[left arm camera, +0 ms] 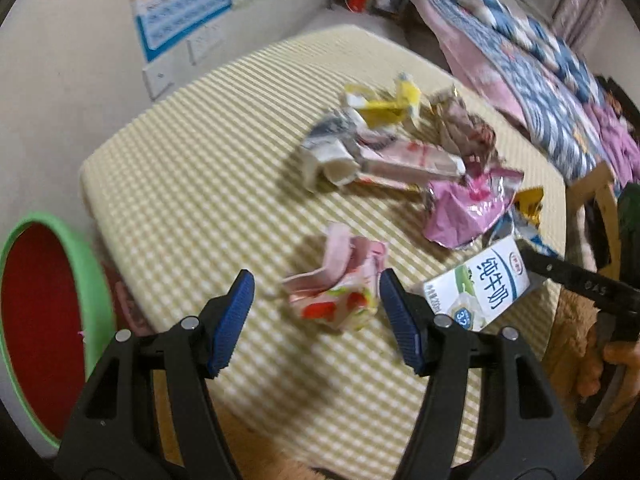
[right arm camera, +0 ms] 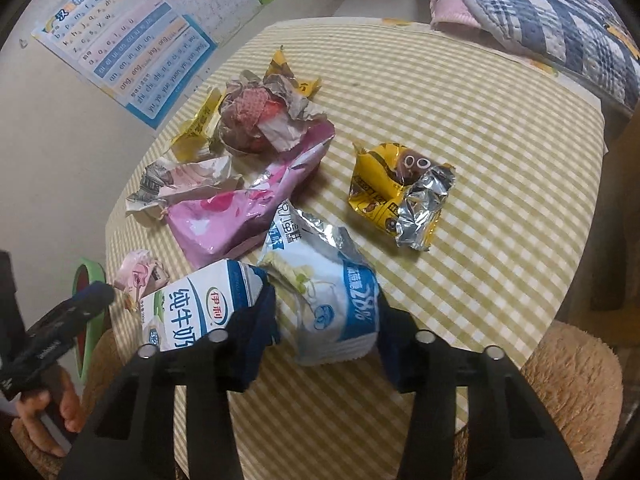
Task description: Collect trash
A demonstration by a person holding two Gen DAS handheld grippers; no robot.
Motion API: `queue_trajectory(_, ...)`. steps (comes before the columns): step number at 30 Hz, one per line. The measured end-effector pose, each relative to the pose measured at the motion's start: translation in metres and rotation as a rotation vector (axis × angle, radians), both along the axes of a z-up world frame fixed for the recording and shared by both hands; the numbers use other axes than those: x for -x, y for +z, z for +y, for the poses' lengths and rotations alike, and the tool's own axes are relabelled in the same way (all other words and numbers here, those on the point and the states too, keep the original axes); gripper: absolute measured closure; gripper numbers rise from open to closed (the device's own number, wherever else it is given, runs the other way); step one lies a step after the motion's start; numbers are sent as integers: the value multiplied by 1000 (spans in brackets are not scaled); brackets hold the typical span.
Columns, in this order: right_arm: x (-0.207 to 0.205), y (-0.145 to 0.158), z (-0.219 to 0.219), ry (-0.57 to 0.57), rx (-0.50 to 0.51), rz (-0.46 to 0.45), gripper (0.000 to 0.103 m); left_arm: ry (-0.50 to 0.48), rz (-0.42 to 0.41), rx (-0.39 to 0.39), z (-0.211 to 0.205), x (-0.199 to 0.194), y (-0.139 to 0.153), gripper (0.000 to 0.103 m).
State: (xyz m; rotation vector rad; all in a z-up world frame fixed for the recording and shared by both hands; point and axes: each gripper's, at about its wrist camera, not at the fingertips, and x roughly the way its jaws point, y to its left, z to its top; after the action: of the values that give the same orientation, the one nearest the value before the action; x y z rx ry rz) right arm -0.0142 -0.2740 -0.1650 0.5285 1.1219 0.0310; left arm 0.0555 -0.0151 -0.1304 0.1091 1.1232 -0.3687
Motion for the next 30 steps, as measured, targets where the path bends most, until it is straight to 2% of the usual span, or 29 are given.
queue_trajectory(3, 1, 0, -2, -2, -14, -8, 74, -26, 25, -14, -11, -2, -9, 41)
queue_trajectory(7, 7, 3, -7, 1, -18, -28, 74, -49, 50, -40, -22, -5, -21, 45)
queue_trajectory(10, 9, 6, -7, 2, -21, -46, 74, -47, 36, -43, -26, -2, -22, 47)
queue_trajectory(30, 22, 48, -2, -32, 11, -204, 74, 149, -102, 27, 25, 11, 27, 48)
